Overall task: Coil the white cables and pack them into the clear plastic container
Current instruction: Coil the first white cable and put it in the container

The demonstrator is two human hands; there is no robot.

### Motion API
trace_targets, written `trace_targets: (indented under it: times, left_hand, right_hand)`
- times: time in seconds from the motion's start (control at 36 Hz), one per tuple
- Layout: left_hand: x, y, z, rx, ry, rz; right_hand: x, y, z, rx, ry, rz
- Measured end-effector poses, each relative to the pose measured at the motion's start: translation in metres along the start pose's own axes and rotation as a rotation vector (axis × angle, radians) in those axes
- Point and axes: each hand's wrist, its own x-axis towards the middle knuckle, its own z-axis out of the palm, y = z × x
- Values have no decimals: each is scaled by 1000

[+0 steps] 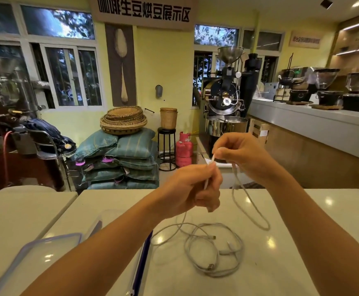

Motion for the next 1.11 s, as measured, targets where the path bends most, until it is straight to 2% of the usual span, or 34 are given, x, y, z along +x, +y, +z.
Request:
trace_targets:
  times: [0.08,0.17,0.28,0.36,0.42,0.53,0.61,0.75,0.97,1.06,1.11]
  left_hand:
    - [1,6,5,-66,10,60]
    - [5,11,5,-35,93,105]
    - [12,14,0,25,241,124]
    - [17,17,-7,124,368,144]
    - [19,17,-12,238,433,172]
    - [21,12,-18,563,555,224]
    - [21,7,-19,704,602,244]
    - [14,3,-26,1005,587,178]
    - [1,-9,-36,1376,514,-186]
    - [-2,-16,-30,1437,402,-219]
    - [-2,-17,-28,1334,369,-210]
  right_hand:
    - [-2,23,9,303,28,48]
    - [-2,44,32,352,38,150]
    - [-7,57,60,153,36,279]
    - [-12,61,69,-12,-73,306]
    - [-14,58,70,-79,-153,321]
    - [-15,48,69,-233,-155,381]
    - [-21,36,70,-319,-171,399]
    - [-31,29,64,-423,-186,443]
    - [-43,18,46,-520,-296,513]
    - [-43,11,33,-386,-244,554]
    - [-44,8,22,-83,-207,581]
